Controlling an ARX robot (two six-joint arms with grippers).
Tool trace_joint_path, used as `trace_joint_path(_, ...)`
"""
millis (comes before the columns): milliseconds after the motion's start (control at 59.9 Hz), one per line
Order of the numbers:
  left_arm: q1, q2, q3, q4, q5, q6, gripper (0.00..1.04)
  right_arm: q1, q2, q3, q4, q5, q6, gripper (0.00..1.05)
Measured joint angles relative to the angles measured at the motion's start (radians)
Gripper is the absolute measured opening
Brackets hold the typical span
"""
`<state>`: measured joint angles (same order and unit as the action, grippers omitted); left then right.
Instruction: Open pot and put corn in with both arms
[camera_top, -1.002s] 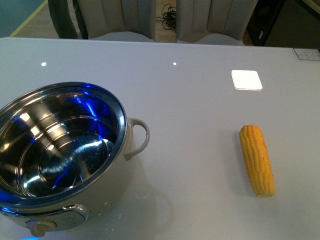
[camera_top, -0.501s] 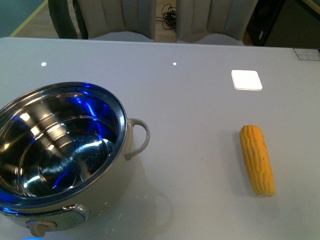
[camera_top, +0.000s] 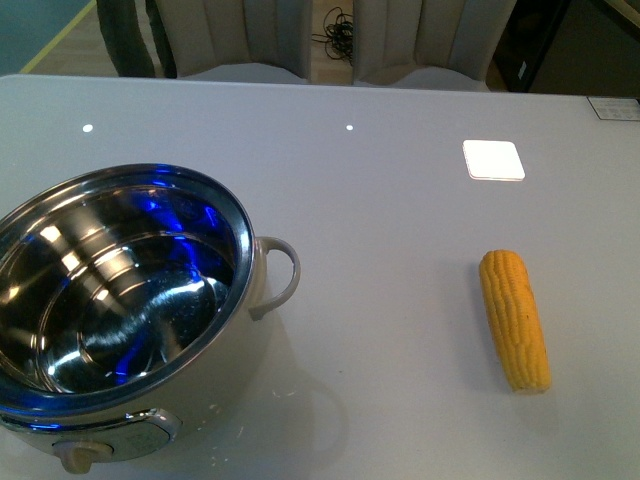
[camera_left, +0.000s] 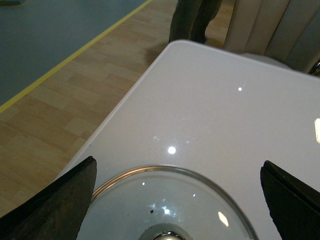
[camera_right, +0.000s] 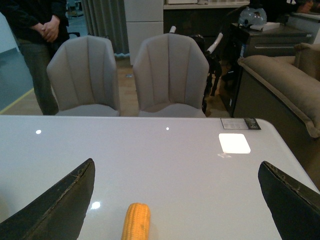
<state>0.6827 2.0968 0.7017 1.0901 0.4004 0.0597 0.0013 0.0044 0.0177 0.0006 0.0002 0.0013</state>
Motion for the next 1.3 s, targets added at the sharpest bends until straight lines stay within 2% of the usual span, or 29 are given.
trace_joint_path(250, -0.090, -0.298, -0.135, -0.065, -0.031, -0.040, 0.98, 0.000, 0.000, 0.000, 0.000, 0.000, 0.000, 0.96)
trace_joint_path(517, -0.302, -0.597, -0.274, -0.172, -0.122, -0.066, 0.98, 0.000, 0.000, 0.000, 0.000, 0.000, 0.000, 0.96)
trace_joint_path(801, -0.461, -0.968, -0.375, -0.353, -0.258, -0.157, 0.98, 0.000, 0.000, 0.000, 0.000, 0.000, 0.000, 0.96)
trace_joint_path(1135, -0.551, -1.309, -0.531, -0.575, -0.312, -0.182, 0.98, 0.000, 0.000, 0.000, 0.000, 0.000, 0.000, 0.96)
trace_joint_path(1169, -0.554, -1.333, -0.542, -0.575, -0.307, -0.176, 0.96, 0.000, 0.000, 0.000, 0.000, 0.000, 0.000, 0.96)
trace_joint_path(1269, -0.579, -1.423, -0.592, -0.543, -0.303, -0.112, 0.78, 0.000, 0.000, 0.000, 0.000, 0.000, 0.000, 0.96)
trace_joint_path(1302, -0.612, -1.460, -0.605, -0.562, -0.358, -0.100, 0.71, 0.000, 0.000, 0.000, 0.000, 0.000, 0.000, 0.96)
